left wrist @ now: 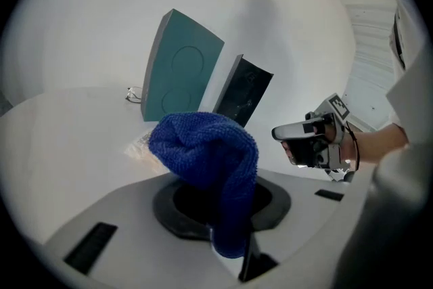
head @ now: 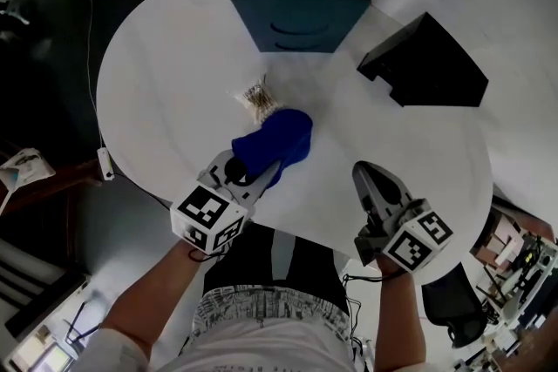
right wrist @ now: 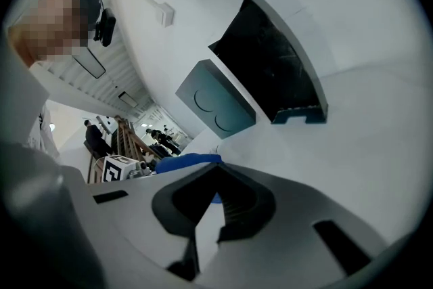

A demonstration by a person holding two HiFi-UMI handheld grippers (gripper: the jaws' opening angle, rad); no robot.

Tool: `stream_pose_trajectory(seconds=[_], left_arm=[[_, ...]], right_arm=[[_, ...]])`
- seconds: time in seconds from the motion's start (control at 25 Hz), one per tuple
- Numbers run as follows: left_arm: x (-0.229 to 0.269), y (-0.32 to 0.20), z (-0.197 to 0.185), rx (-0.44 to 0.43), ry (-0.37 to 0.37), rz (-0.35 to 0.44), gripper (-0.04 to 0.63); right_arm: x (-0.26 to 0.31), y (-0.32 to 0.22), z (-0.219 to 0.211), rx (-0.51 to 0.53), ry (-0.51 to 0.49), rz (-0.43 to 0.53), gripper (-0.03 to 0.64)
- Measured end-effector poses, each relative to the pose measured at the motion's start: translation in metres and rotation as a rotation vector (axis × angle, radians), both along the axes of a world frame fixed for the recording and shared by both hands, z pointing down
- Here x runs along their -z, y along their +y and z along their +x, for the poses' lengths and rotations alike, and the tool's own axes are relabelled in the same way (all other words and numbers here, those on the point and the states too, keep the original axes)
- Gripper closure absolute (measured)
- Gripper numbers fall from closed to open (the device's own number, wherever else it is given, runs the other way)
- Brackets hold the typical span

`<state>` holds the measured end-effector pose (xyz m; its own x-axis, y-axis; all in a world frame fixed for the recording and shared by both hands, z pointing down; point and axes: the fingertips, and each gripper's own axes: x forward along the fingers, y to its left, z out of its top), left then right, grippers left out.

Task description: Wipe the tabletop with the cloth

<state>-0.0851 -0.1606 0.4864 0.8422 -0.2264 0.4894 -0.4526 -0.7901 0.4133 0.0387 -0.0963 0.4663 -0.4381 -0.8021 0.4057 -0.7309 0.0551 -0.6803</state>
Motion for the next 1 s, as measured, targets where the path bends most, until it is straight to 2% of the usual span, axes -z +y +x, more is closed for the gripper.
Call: stream_pose_trajectory(seconds=[0.2, 0.48, 1.0], left_arm=[[-0.021, 0.001, -0.02, 0.019, -0.04, -0.023, 0.505], [-0.035, 0.001, -0.024, 0.015, -0.072, -0.04, 0.506], [-0.044, 0.029, 0.013, -0.055, -0.082, -0.053, 0.506]], right_arm=[[-0.005, -0.006, -0.017, 0.027, 0.002, -0.011, 0.609], [-0.01, -0.004, -0.02, 0.031, 0.007, -0.028, 0.609], [-0.014, 0.017, 0.012, -0.019, 0.002, -0.032, 0.609]])
